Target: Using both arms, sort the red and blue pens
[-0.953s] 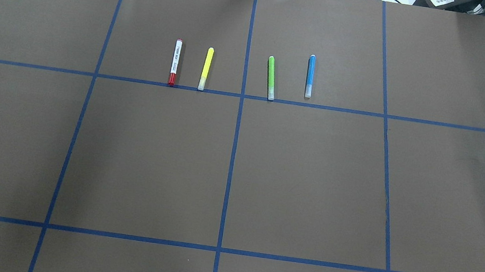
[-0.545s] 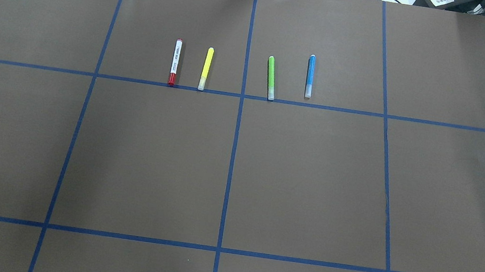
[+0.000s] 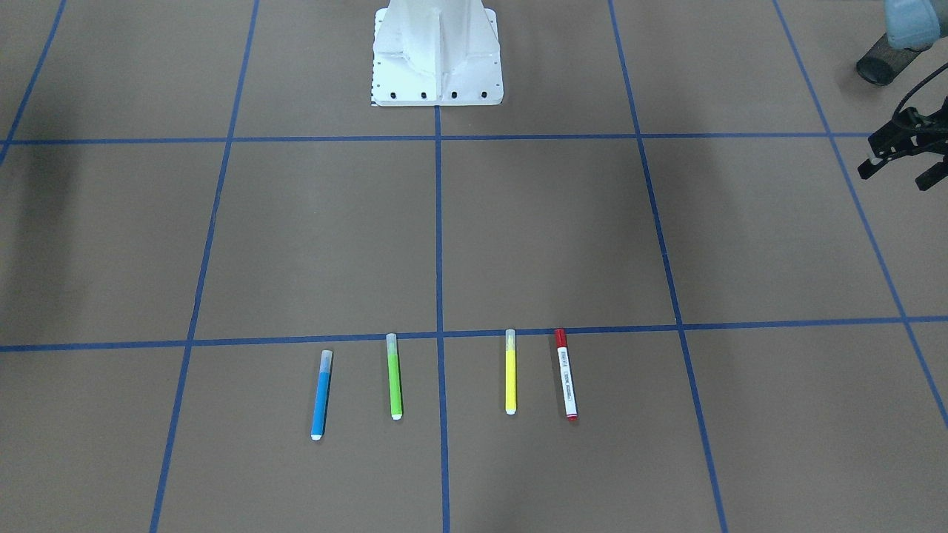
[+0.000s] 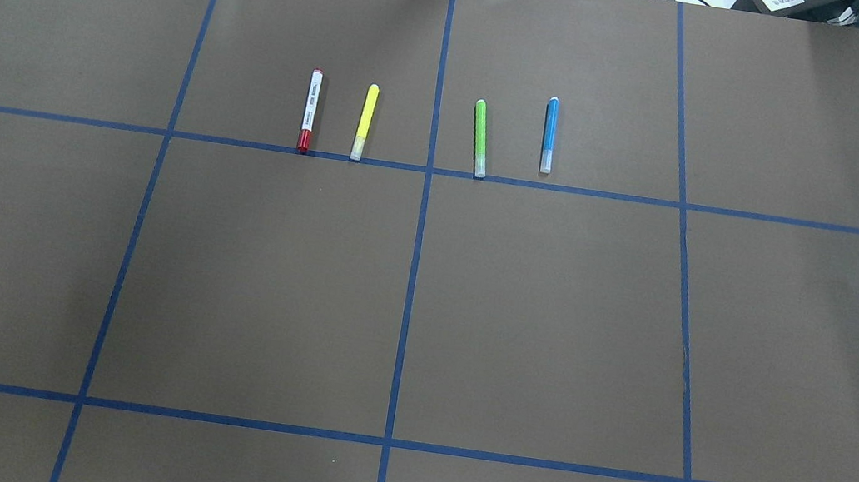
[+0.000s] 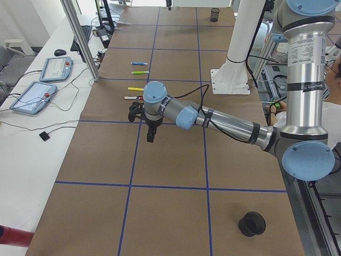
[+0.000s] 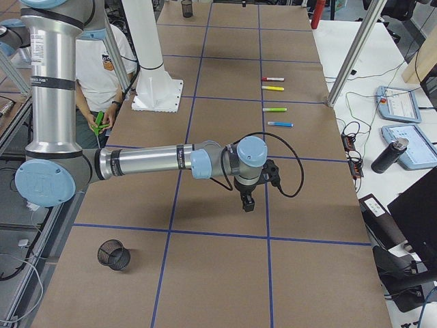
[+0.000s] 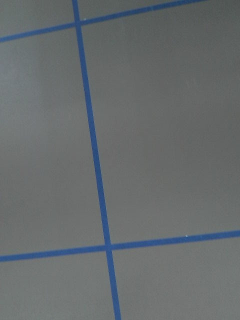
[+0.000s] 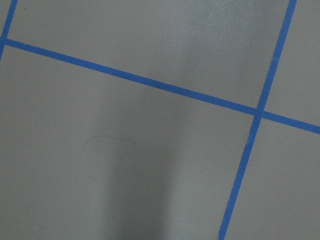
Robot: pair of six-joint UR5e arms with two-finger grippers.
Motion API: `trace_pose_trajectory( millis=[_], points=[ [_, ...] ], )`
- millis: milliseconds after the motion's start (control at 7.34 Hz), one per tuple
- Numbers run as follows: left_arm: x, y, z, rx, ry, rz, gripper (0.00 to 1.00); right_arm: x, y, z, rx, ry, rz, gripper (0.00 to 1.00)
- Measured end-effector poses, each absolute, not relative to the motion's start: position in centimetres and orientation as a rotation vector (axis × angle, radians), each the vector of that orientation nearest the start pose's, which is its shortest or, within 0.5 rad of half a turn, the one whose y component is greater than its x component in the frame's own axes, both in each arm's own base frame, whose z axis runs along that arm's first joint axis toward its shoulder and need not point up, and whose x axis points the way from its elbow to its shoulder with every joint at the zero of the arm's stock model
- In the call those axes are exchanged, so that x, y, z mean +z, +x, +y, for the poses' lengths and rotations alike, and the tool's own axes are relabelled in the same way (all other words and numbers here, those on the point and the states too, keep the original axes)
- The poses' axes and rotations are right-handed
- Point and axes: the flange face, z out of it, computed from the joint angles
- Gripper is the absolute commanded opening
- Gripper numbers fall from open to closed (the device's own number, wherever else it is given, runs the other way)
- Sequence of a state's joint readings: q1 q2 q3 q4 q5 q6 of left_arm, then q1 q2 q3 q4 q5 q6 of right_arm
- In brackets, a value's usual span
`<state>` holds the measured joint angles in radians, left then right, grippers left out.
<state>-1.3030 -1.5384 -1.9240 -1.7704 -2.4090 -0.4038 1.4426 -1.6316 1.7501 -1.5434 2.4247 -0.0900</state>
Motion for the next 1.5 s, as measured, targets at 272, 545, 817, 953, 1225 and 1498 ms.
trace_pose_trajectory(
  millis=[272, 545, 817, 953, 1225, 1498],
  points=[
    [42.7, 13.8, -51.6, 0.172, 0.211, 0.933, 0.95, 59.0, -0.3, -47.5, -0.269, 0.121, -0.858, 1.00],
    [38.5, 21.4, -57.7, 0.243, 0.205, 0.941, 0.98, 59.0, -0.7, -47.5, -0.276, 0.118, -0.861, 1.00],
    [34.4, 29.3, -62.7, 0.254, 0.151, 0.954, 0.99, 59.0, -1.0, -47.5, -0.281, 0.114, -0.863, 1.00],
    [33.3, 32.2, -64.0, 0.243, 0.121, 0.954, 0.99, 59.0, -1.1, -47.5, -0.281, 0.113, -0.864, 1.00],
    [31.3, 37.8, -66.2, 0.201, 0.058, 0.935, 0.99, 59.1, -1.2, -47.5, -0.283, 0.111, -0.863, 1.00],
    [29.5, 43.6, -68.1, 0.115, 0.050, 0.876, 0.99, 59.2, -1.3, -47.5, -0.284, 0.108, -0.863, 1.00]
  ],
)
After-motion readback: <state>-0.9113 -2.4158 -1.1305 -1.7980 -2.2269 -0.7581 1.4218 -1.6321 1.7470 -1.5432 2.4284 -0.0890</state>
